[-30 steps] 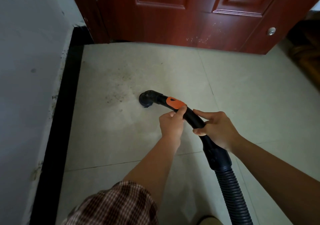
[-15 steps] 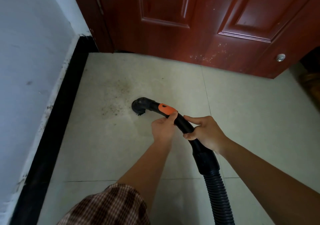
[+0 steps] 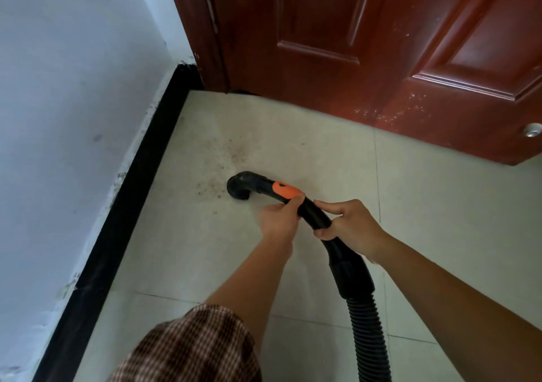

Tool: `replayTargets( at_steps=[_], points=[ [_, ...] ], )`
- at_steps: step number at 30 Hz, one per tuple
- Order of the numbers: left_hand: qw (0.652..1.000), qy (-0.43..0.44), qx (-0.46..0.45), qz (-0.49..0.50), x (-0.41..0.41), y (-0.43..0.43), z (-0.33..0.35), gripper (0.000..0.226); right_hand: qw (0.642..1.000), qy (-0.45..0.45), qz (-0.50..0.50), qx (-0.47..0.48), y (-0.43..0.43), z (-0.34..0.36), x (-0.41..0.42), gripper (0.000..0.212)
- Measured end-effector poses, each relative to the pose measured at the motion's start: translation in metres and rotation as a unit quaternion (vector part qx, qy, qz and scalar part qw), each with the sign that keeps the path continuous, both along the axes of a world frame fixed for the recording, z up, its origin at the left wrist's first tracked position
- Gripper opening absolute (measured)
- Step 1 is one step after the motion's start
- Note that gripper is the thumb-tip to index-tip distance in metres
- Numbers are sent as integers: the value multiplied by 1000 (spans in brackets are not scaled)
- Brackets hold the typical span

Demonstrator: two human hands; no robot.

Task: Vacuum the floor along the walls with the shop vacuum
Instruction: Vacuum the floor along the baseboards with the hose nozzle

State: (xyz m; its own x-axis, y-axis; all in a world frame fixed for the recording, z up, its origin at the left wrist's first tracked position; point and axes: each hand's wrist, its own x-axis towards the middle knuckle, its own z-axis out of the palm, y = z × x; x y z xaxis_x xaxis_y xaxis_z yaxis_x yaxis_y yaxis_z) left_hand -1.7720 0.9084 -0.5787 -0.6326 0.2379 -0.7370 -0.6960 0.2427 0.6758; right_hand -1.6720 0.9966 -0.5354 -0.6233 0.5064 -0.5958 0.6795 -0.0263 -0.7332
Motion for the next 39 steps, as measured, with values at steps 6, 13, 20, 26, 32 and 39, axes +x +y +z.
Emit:
replayTargets(
  at_steps=[6, 13, 20, 26, 32, 39],
  points=[
    [999, -9, 18, 30, -11, -13, -4, 26, 1000, -11, 29, 3, -3, 4, -19, 61],
    [998, -19, 39, 45, -33, -37, -7, 25, 998, -28, 56, 11, -23, 5, -41, 62],
    [996, -22, 51, 70, -48, -44, -7, 22, 998, -27, 59, 23, -31, 5, -59, 62],
    [994, -15, 69, 85, -64, -65, -3, 23, 997, -16, 74, 12, -48, 2, -78, 62],
    [988, -21, 99, 119, -71, -82, 0, 19, 995, -8, 103, 13, -58, 0, -91, 61],
    [986, -6, 70, 148, -86, -97, 1, 22, 993, 4, 117, 0, -73, -5, -110, 64]
  ],
)
